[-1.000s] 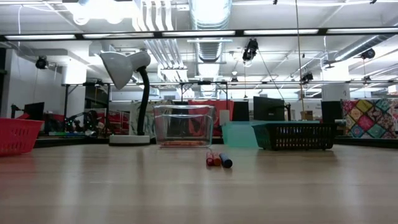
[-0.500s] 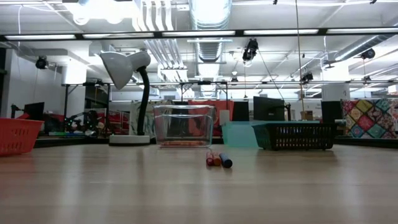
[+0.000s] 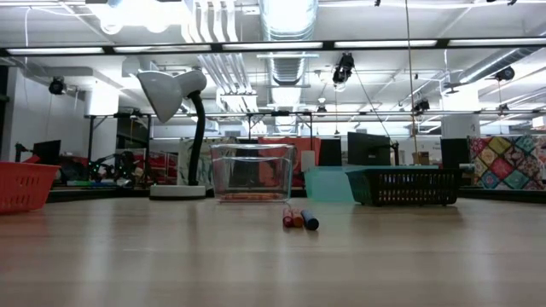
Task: Sort crayons
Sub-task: Put the red crayon into the black bin
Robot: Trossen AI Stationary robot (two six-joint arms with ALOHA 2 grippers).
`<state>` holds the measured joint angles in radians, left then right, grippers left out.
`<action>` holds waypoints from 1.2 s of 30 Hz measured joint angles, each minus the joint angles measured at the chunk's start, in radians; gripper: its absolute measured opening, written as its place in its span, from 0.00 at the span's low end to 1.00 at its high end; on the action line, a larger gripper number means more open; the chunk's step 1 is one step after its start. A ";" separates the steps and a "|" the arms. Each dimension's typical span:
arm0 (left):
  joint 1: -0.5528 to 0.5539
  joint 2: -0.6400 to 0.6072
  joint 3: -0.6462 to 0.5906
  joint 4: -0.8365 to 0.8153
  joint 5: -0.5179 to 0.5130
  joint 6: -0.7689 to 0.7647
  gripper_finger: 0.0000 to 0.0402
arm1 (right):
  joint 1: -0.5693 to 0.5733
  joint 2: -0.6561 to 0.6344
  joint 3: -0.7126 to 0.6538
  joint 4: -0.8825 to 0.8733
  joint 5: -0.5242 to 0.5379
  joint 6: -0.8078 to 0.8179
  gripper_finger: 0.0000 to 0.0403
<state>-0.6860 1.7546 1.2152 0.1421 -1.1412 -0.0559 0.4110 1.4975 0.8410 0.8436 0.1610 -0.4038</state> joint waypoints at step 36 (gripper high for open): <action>0.003 -0.057 0.001 -0.152 -0.109 0.091 0.45 | -0.520 -0.121 0.161 -1.628 0.392 0.655 0.03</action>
<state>-0.6834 1.6978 1.2163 -0.0101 -1.2507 0.0353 -0.1086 1.3762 1.0023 -0.7848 0.5531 0.2513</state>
